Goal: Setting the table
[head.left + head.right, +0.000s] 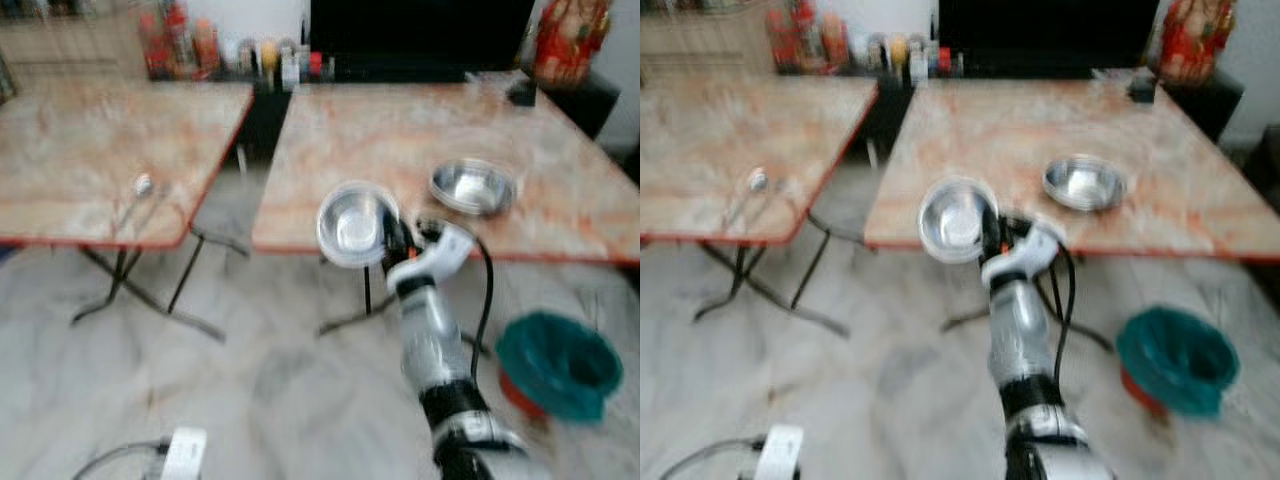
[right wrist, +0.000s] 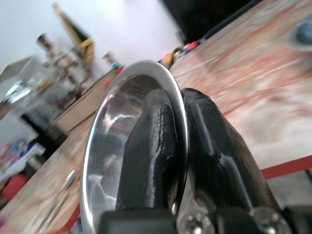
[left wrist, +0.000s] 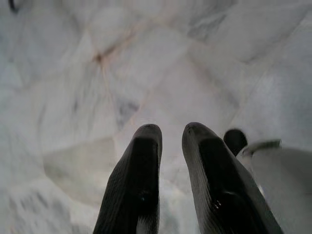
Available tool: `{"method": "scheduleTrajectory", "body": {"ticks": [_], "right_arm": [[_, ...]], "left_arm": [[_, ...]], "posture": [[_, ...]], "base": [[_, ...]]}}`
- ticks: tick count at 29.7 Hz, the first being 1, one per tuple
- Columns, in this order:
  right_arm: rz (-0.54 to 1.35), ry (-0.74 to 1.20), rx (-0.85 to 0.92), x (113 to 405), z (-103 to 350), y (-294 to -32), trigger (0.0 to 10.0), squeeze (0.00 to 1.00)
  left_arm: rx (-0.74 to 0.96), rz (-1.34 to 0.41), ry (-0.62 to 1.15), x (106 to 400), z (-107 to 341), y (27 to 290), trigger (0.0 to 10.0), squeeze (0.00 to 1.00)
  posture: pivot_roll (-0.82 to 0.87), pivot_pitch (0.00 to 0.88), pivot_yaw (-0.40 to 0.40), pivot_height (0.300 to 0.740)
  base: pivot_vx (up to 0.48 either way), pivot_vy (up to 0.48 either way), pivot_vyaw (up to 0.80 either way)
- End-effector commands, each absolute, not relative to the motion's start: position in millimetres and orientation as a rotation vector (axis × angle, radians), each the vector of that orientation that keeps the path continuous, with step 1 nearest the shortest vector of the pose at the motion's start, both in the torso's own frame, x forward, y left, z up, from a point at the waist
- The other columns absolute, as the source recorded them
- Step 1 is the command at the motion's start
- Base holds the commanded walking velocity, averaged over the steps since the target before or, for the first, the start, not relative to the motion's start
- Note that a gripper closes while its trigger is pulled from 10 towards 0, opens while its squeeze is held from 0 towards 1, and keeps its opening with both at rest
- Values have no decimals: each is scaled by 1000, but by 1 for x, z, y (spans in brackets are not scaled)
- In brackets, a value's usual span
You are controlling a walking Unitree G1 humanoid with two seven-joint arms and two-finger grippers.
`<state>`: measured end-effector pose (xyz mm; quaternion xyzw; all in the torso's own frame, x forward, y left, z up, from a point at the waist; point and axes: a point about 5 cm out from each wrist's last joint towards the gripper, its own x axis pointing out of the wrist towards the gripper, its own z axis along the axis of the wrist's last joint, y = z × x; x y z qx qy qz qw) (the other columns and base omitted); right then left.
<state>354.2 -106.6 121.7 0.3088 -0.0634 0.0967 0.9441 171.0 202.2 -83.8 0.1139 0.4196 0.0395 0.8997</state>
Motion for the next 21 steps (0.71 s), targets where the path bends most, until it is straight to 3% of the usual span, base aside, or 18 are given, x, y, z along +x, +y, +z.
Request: {"method": "scheduleTrajectory", "body": {"ticks": [1,21], "right_arm": [[192,-162,642,356,130,-106,10000,0],[166,-153,620,357,128,-107,10000,0]], "left_arm": [[228,69,880,170,-86,196,10000,0],[226,72,872,171,-85,197,10000,0]], "posture": [[39,0,20,740],[38,7,28,740]], "base": [[405,0,0],[407,0,-23]]}}
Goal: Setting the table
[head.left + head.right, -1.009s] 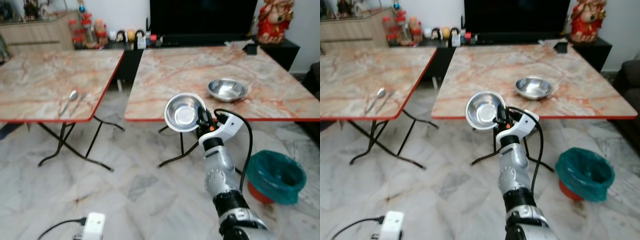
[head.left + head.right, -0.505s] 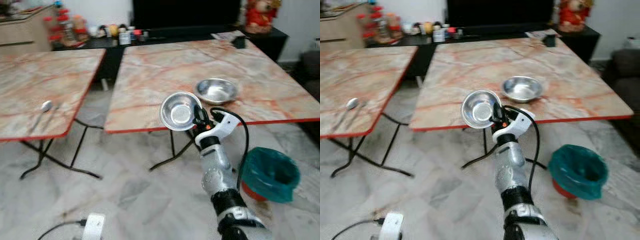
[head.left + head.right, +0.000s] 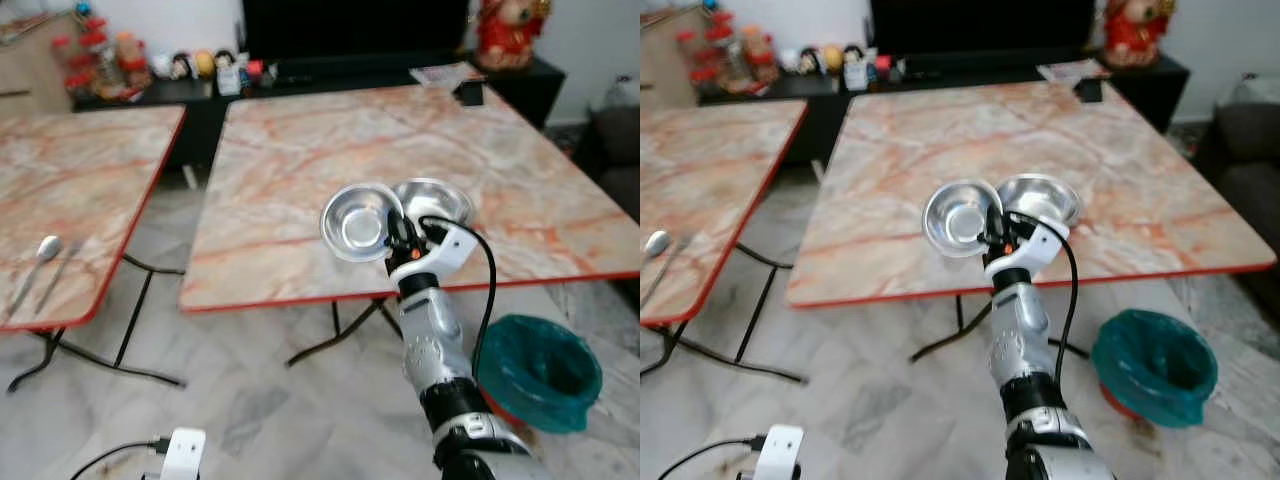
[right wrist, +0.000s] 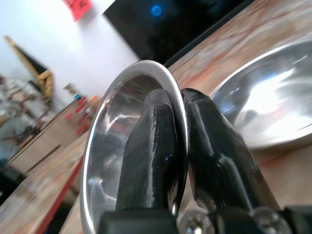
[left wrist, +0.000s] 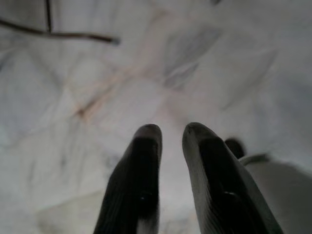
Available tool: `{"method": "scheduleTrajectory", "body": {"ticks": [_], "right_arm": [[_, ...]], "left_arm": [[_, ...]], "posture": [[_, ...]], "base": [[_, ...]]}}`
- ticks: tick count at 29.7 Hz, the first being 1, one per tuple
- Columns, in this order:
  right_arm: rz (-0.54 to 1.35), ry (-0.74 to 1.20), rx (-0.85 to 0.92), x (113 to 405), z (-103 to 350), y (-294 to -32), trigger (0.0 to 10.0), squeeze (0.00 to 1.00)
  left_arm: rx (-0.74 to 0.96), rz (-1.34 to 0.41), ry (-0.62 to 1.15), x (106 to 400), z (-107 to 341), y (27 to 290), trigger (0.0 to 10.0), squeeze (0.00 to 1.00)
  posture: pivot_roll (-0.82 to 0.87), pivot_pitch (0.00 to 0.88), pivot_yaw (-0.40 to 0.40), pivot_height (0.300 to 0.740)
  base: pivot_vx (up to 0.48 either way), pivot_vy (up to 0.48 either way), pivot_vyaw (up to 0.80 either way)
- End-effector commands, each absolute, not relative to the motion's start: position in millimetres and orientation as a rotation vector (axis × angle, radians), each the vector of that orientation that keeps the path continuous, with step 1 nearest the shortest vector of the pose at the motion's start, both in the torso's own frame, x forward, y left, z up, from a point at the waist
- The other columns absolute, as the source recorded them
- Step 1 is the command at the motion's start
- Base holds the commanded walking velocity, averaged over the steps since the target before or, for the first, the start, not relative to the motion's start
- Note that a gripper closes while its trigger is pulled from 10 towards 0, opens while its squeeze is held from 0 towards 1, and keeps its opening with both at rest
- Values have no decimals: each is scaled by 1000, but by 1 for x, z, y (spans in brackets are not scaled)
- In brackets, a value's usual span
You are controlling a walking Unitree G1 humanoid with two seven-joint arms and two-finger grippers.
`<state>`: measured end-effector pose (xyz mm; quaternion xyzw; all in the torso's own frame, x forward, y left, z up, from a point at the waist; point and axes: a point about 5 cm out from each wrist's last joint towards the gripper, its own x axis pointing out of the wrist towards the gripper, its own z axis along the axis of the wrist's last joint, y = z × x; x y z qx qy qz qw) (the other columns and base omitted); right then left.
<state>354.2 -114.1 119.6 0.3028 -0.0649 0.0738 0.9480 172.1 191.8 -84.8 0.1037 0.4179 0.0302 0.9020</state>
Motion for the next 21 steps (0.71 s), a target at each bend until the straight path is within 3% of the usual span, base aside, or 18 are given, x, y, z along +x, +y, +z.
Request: {"method": "scheduleTrajectory", "body": {"ticks": [1,21], "right_arm": [[166,-156,623,357,129,-107,10000,0],[147,-163,624,358,130,-109,10000,0]], "left_arm": [[225,73,872,170,-85,197,10000,0],[230,73,865,172,-84,198,10000,0]], "posture": [[39,10,28,740],[37,12,34,740]], "base": [[405,0,0],[405,0,0]]}}
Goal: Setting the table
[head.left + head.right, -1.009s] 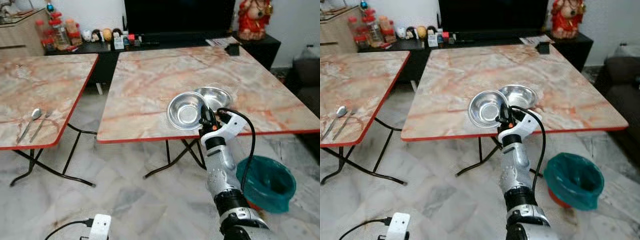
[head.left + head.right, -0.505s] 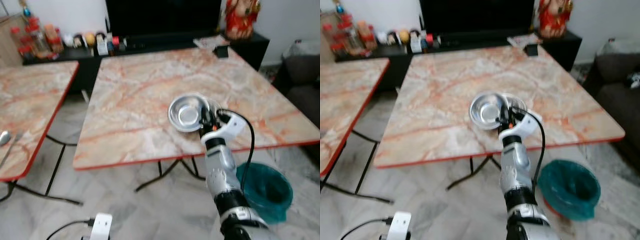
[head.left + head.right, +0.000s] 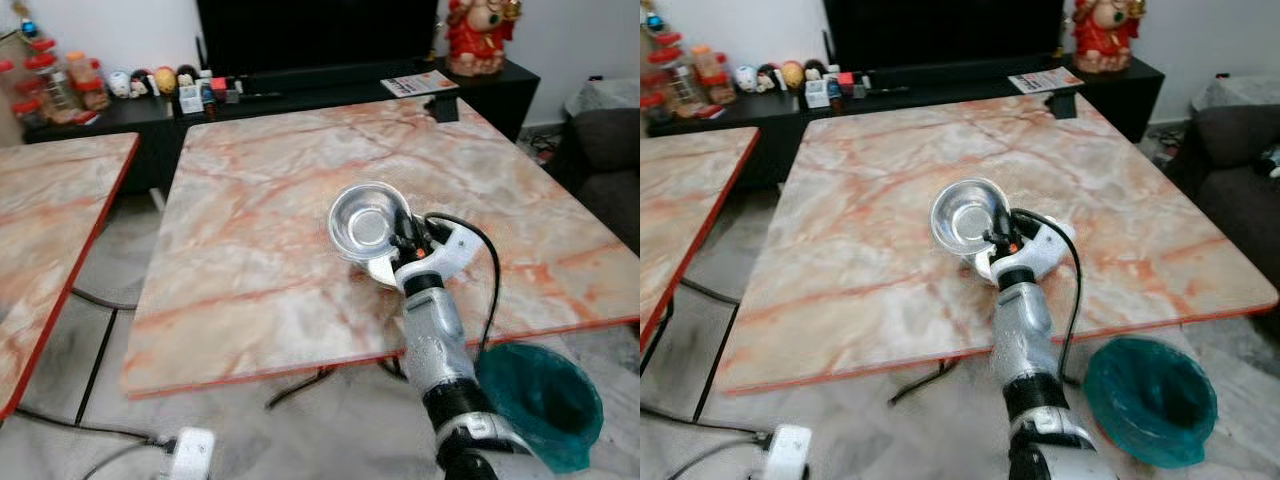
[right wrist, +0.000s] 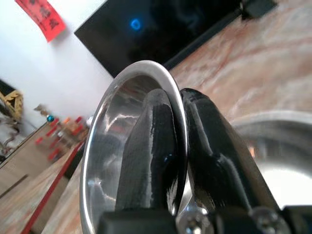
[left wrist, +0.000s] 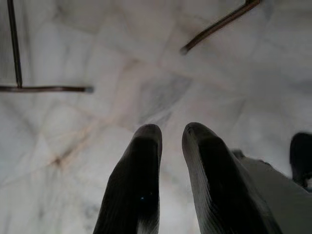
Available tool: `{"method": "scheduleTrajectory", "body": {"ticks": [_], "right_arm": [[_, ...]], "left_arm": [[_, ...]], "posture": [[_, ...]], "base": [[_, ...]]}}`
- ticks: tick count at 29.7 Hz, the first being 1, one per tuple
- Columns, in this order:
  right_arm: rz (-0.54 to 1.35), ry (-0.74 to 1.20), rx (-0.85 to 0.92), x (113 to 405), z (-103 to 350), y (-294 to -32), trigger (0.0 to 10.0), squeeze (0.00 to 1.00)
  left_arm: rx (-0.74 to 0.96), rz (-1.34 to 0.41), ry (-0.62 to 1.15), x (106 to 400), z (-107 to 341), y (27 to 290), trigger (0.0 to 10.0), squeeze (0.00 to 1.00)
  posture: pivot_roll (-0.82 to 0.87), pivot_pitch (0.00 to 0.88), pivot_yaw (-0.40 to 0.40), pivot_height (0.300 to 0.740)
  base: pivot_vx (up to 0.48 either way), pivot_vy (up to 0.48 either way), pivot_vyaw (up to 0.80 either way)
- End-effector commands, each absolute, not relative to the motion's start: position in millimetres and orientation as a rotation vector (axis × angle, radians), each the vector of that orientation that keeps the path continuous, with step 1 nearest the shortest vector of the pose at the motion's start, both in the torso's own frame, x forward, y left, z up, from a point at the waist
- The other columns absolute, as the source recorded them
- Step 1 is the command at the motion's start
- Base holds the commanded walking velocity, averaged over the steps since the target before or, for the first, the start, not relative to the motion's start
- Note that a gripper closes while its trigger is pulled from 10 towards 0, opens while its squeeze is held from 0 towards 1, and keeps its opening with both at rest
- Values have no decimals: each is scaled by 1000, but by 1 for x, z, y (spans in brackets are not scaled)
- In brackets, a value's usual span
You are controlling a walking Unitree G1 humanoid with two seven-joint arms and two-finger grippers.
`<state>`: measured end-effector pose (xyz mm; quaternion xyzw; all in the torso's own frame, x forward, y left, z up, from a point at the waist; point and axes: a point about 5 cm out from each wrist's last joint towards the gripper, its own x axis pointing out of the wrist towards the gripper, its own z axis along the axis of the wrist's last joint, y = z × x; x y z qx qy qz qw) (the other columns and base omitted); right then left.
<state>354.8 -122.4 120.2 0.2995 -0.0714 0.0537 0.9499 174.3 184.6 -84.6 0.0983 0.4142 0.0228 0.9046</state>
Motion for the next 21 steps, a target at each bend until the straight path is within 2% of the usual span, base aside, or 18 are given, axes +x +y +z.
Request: {"method": "scheduleTrajectory", "body": {"ticks": [1,18,21], "right_arm": [[147,-163,624,358,130,-109,10000,0],[81,-216,629,357,143,-117,10000,0],[-2,-262,659,353,159,-126,10000,0]], "left_arm": [[230,73,865,172,-84,198,10000,0],[233,72,863,171,-84,199,10000,0],[238,70,862,171,-84,200,10000,0]], "posture": [[37,12,34,740],[33,16,38,740],[26,21,45,740]], "base": [[356,0,0],[0,0,0],[0,0,0]]}}
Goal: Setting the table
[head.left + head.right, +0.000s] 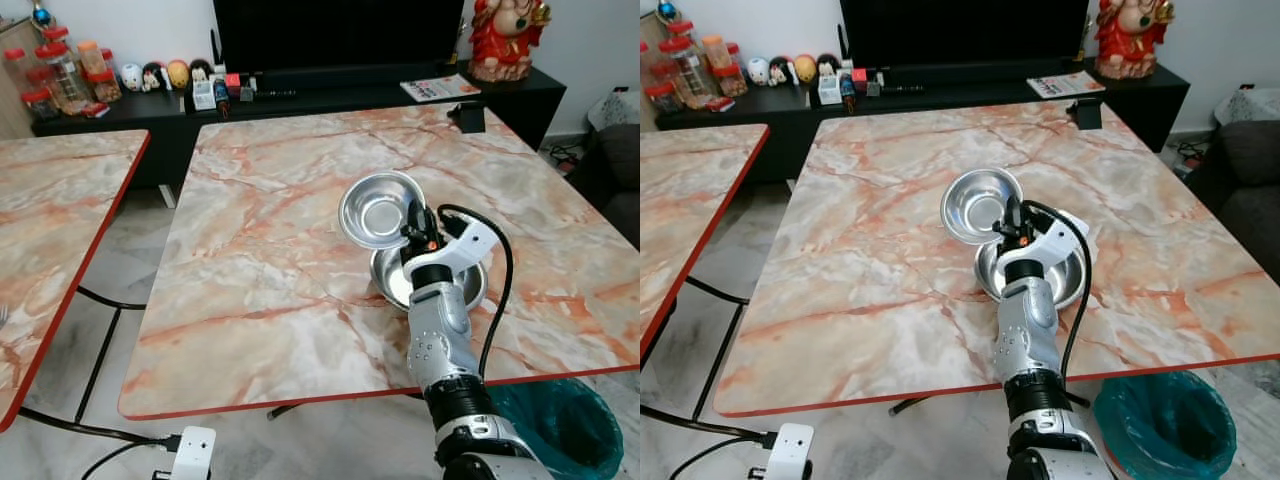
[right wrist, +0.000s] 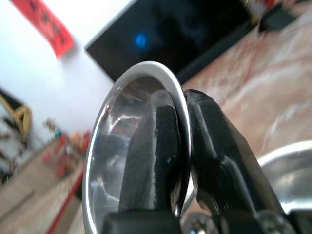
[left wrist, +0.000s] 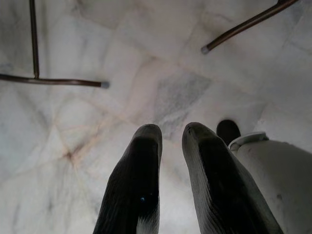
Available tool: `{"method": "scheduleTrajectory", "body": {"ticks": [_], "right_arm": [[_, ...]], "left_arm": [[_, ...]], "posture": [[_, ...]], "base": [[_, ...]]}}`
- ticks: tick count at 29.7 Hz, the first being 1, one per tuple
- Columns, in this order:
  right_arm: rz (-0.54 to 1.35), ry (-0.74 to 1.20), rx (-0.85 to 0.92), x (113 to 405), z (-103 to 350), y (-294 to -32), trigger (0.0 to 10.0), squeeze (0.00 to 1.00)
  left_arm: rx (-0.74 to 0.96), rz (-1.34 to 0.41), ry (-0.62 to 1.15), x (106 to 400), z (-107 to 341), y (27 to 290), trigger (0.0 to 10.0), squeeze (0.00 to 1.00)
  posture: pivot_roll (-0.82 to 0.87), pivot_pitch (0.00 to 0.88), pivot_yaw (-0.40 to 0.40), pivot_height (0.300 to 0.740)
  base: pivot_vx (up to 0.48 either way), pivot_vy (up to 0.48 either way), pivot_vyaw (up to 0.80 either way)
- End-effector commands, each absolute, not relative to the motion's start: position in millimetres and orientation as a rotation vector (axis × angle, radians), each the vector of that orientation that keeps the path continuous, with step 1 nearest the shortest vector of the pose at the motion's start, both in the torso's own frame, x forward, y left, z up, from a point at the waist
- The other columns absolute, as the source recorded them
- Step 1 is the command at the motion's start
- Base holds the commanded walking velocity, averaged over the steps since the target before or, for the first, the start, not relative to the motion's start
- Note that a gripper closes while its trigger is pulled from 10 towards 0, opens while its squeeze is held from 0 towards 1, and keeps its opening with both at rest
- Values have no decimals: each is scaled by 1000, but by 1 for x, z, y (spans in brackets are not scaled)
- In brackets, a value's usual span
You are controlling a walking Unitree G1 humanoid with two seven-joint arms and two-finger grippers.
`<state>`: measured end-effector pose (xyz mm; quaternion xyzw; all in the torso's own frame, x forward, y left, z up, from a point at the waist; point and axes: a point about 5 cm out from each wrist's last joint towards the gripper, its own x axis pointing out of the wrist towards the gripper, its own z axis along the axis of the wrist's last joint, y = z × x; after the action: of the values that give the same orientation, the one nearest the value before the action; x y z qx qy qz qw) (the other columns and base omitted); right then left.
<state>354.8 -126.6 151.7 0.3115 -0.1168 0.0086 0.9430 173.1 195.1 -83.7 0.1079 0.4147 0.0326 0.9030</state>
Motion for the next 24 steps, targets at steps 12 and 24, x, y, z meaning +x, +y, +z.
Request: {"method": "scheduleTrajectory", "body": {"ticks": [12,24], "right_arm": [[-224,-51,652,347,121,-142,10000,0],[-189,-26,657,346,120,-130,10000,0]], "left_arm": [[236,59,859,172,-83,199,10000,0],[236,61,861,171,-84,200,10000,0]], "posture": [[23,22,48,740],[26,23,50,740]], "base": [[0,0,0],[0,0,0]]}}
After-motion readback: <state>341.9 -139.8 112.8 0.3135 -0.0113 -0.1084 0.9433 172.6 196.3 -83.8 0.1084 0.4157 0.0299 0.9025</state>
